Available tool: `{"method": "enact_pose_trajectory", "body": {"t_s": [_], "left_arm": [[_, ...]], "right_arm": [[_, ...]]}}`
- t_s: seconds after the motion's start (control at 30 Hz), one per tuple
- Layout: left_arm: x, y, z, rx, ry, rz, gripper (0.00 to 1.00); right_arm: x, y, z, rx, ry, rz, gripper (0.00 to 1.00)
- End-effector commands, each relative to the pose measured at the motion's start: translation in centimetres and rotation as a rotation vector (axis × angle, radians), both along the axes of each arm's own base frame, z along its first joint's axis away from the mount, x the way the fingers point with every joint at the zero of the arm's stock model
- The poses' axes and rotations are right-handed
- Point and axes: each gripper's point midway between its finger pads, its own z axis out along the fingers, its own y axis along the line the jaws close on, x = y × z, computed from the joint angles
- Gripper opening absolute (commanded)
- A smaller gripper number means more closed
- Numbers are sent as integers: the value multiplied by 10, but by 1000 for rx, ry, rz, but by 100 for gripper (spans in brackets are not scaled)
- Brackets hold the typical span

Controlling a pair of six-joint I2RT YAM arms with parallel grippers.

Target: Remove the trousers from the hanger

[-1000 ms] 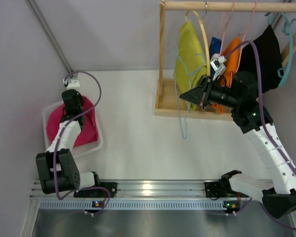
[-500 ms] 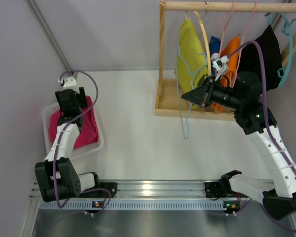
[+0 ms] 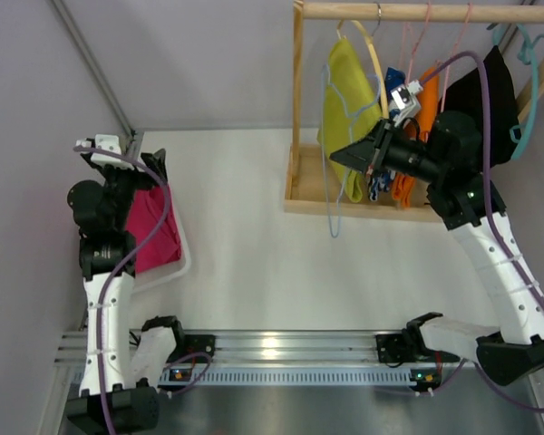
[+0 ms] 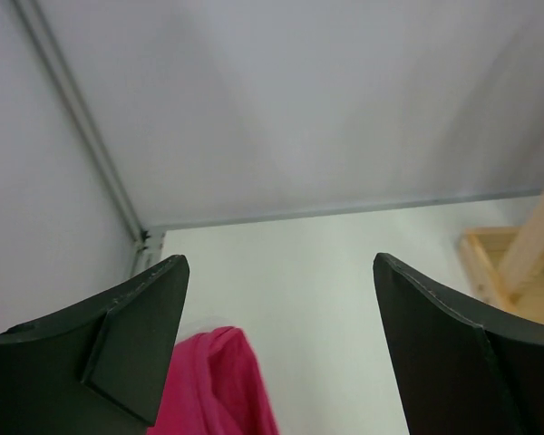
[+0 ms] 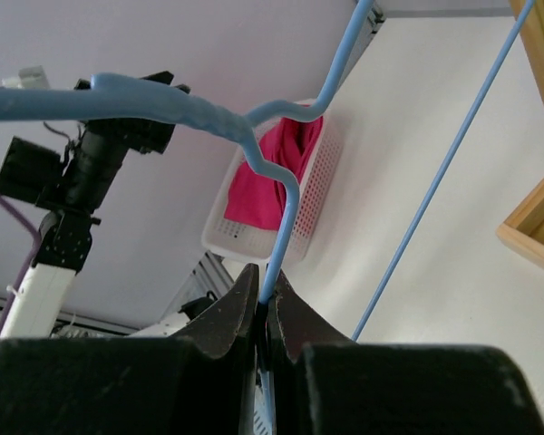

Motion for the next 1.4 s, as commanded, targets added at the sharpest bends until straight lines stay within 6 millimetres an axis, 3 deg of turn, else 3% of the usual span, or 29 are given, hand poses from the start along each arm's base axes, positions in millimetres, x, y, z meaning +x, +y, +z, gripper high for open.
{"method": "enact_pose_trajectory", "body": {"t_s": [0.0, 0.07, 0.1, 0.13, 0.17, 0.2, 0.27, 0.3, 0.4, 0.6, 0.67, 0.7, 0.73, 0.77, 0.8, 0.83, 0.9, 0.93, 1.0, 1.07, 1.23, 1.37], "left_arm": [[-22, -41, 22, -60, -17, -209, 89], [-29, -46, 33, -69, -33, -237, 89], [-33, -53, 37, -77, -36, -273, 89], [-36, -56, 41, -80, -43, -290, 88], [-38, -59, 41, -82, -41, -308, 88], [-42, -63, 43, -84, -45, -326, 88], [-46, -67, 45, -82, -51, -348, 88], [-48, -69, 45, -87, -51, -355, 88], [-55, -78, 48, -101, -49, -405, 86], [-61, -113, 67, -146, -38, -562, 84], [-58, -137, 74, -156, -34, -621, 82], [-47, -146, 68, -121, -12, -626, 81], [-56, -176, 72, -93, 2, -701, 80], [-44, -178, 71, -68, 9, -622, 79], [-32, -194, 60, 37, 23, -612, 79], [-51, -229, 69, 81, 13, -690, 79], [-40, -256, 62, 154, 36, -653, 79], [-55, -279, 76, 131, 15, -714, 80], [-52, -303, 73, 112, 43, -751, 80], [-58, -318, 83, 98, 30, -751, 79], [-70, -360, 61, 182, 67, -666, 71], [-76, -377, 46, 201, 98, -655, 67]], "right_arm": [[19, -2, 46, 45, -93, -50, 0], [37, -2, 35, -5, -49, -92, 0], [40, -4, 49, -6, -72, -106, 0], [54, -4, 35, -47, -20, -135, 0], [58, -3, 36, -58, -23, -137, 0], [60, -5, 49, -55, -48, -151, 0], [73, -2, 40, -90, -16, -152, 0], [73, -3, 53, -87, -45, -161, 0], [93, -7, 43, -133, -25, -217, 0], [98, -1, 32, -117, 16, -208, 0], [99, 0, 34, -108, 10, -208, 0], [98, 2, 35, -104, 4, -201, 0], [97, 4, 37, -100, -3, -193, 0], [96, 5, 38, -98, -9, -187, 0], [94, 6, 41, -93, -22, -182, 0], [92, 7, 43, -98, -37, -176, 0], [88, 8, 44, -105, -54, -176, 0], [87, 9, 44, -110, -57, -176, 0], [88, 5, 42, -111, -51, -201, 0], [90, 4, 40, -109, -40, -222, 0], [90, 0, 40, -107, -19, -270, 0], [85, 6, 38, -85, -2, -243, 0]]}}
